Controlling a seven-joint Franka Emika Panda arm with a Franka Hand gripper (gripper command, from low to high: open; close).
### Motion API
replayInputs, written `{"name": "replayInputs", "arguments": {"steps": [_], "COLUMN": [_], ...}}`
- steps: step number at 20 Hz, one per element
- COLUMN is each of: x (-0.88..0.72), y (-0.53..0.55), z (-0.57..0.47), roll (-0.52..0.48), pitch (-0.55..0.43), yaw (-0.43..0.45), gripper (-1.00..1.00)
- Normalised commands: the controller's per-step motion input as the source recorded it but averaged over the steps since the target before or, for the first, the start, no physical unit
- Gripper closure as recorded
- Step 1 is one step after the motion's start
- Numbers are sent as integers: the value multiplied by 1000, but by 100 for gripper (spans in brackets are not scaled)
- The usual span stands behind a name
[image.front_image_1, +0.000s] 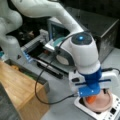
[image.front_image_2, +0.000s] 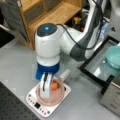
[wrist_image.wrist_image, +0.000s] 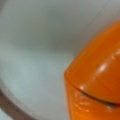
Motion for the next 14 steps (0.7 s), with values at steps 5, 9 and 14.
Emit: {"name": "replayInputs", "arguments": {"steps": [5,9,14], "x": [394,354,333], "y": [90,89,91], "z": [148,149,149], "roll": [-311,-313,-315], "pitch": [274,281,283], "yaw": [26,25,26], "gripper": [100,100,100]}}
